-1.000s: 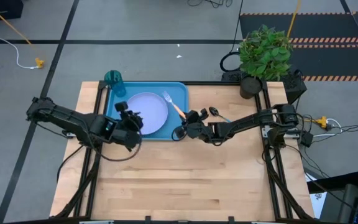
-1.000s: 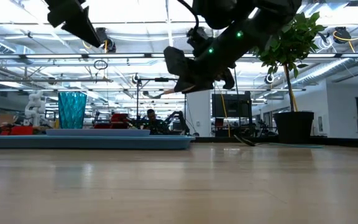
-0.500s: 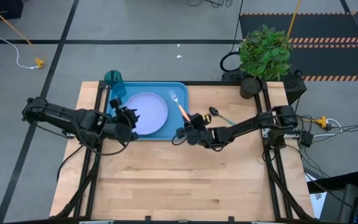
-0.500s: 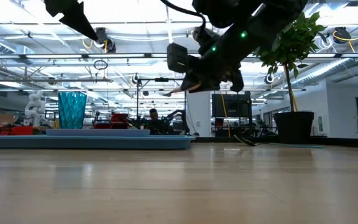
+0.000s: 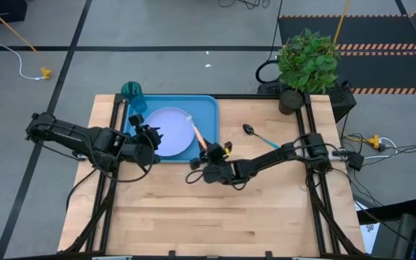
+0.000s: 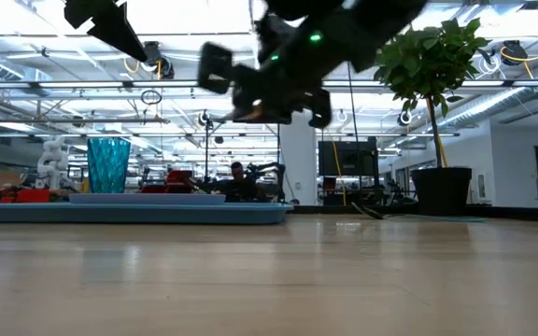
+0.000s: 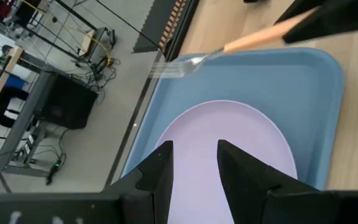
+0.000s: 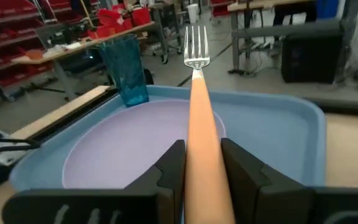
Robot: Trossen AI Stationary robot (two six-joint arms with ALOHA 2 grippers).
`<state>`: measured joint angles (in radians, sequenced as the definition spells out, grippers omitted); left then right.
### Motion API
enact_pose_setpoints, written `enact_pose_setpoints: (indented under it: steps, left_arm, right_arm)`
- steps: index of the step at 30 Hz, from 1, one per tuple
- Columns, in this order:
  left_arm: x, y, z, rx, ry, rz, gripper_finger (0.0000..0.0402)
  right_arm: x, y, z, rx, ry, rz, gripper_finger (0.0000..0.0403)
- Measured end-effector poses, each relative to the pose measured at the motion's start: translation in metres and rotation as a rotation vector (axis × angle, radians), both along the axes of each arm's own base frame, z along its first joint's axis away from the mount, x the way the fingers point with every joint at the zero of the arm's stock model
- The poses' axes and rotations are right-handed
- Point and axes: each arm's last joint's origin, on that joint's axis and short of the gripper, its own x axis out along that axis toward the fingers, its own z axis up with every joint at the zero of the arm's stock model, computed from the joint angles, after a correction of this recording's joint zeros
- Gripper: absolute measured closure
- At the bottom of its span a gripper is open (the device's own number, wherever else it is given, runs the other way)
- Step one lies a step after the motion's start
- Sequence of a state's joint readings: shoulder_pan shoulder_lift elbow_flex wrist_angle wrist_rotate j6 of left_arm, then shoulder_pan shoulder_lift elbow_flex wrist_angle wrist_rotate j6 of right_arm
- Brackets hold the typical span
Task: Pick and place plate/cup/fork/spoon on tray
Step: Put the orange fork on the blue tray to the right of the violet plate
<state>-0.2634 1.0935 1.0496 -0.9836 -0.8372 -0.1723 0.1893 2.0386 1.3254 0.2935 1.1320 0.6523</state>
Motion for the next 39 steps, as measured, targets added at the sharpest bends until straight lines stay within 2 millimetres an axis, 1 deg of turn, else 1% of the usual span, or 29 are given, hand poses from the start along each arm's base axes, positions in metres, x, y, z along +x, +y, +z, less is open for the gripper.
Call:
enact_pose_setpoints:
  steps: [1, 3, 6, 9, 13, 18, 22, 30, 39]
  left_arm:
    - [0.0, 0.0, 0.0, 0.001, 0.001, -0.001, 0.0275]
    - [0.0, 0.0, 0.0, -0.002, 0.003, -0.005, 0.0275]
    - [0.0, -0.002, -0.001, -0.02, 0.006, -0.015, 0.0275]
    - [0.0, -0.002, -0.001, -0.031, 0.0, -0.012, 0.0275]
    - [0.0, -0.002, -0.001, -0.047, -0.008, -0.008, 0.0275]
    - [-0.001, -0.005, -0.001, -0.068, -0.01, -0.021, 0.0275]
    - [-0.001, -0.007, -0.001, -0.071, -0.013, -0.031, 0.0275]
    - [-0.002, -0.01, -0.001, -0.072, -0.015, -0.046, 0.0275]
    - [-0.001, -0.01, -0.001, -0.071, -0.015, -0.047, 0.0275]
  right_arm:
    - [0.004, -0.002, -0.002, -0.013, 0.039, -0.005, 0.0337]
    - [0.005, -0.005, -0.005, -0.024, 0.092, -0.042, 0.0337]
    - [0.004, -0.016, -0.009, -0.012, 0.099, -0.089, 0.0337]
    - [0.005, -0.026, -0.01, 0.013, 0.102, -0.088, 0.0337]
    - [0.007, -0.036, -0.025, 0.07, 0.126, -0.072, 0.0337]
    - [0.007, -0.041, -0.049, 0.127, 0.139, -0.095, 0.0337]
    - [0.008, -0.048, -0.058, 0.161, 0.139, -0.103, 0.0337]
    - [0.004, -0.06, -0.065, 0.237, 0.176, -0.111, 0.0337]
    - [0.004, -0.066, -0.066, 0.28, 0.178, -0.1, 0.0331]
